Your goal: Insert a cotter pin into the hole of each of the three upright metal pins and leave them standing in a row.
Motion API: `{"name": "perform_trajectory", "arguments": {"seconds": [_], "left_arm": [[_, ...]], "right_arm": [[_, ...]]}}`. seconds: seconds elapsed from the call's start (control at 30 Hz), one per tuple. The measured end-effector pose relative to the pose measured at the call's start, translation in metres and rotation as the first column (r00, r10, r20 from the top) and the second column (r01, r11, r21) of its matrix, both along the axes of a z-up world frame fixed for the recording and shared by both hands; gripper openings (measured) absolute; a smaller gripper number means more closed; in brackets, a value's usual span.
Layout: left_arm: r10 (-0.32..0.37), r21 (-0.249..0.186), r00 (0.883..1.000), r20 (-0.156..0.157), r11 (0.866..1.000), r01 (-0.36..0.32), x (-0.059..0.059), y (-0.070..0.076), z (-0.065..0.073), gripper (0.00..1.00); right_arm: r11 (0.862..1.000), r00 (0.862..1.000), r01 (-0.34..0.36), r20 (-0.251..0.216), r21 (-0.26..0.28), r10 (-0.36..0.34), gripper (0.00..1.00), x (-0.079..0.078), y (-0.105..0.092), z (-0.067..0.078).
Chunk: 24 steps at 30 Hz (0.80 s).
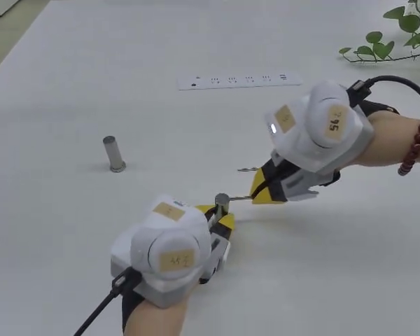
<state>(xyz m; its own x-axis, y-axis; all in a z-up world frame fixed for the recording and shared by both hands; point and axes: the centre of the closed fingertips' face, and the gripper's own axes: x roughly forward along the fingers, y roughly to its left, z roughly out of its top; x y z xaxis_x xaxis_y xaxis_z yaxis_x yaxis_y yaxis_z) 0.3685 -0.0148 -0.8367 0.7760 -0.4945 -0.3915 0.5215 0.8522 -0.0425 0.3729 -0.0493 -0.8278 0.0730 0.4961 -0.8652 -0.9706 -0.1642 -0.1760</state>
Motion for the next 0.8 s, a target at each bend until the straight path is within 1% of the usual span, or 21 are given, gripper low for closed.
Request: {"name": "perform_trajectory", "arguments": {"seconds": [0.1, 0.27, 0.47, 0.57, 0.67, 0.73, 0.8], "left_arm": [[-0.007, 0.008, 1.000, 0.004, 1.000, 0.007, 0.0003, -0.0004, -0.0004, 0.12], [-0.016, 0.008, 1.000, 0.001, 1.000, 0.016, 0.0007, -0.0006, -0.0008, 0.11], [-0.023, -0.009, 1.000, -0.005, 1.000, 0.023, 0.0012, -0.0004, -0.0015, 0.11], [-0.036, -0.001, 0.999, 0.003, 0.999, 0.036, 0.0006, -0.0009, -0.0010, 0.11], [-0.046, 0.004, 0.999, 0.009, 0.999, 0.046, 0.0002, -0.0010, -0.0012, 0.11], [-0.048, 0.000, 0.999, 0.007, 0.999, 0.048, 0.0002, -0.0010, -0.0012, 0.11], [-0.053, 0.004, 0.999, 0.009, 0.999, 0.053, 0.0001, -0.0011, -0.0012, 0.11]], "right_arm": [[1.000, 1.000, -0.017, 0.007, -0.014, 0.017, 0.04, -0.0007, 0.0011, 0.0002], [0.998, 0.999, -0.042, 0.029, -0.037, 0.043, 0.04, 0.0003, 0.0015, 0.0005], [0.995, 0.996, -0.073, 0.044, -0.064, 0.076, 0.04, -0.0003, 0.0017, 0.0009], [0.991, 0.992, -0.099, 0.064, -0.094, 0.105, 0.04, -0.0011, 0.0018, 0.0006], [0.989, 0.992, -0.098, 0.064, -0.112, 0.105, 0.04, -0.0016, 0.0026, 0.0009], [0.987, 0.993, -0.097, 0.060, -0.130, 0.106, 0.04, -0.0018, 0.0015, 0.0007], [0.986, 0.992, -0.097, 0.062, -0.135, 0.106, 0.04, -0.0018, 0.0022, 0.0019]]}}
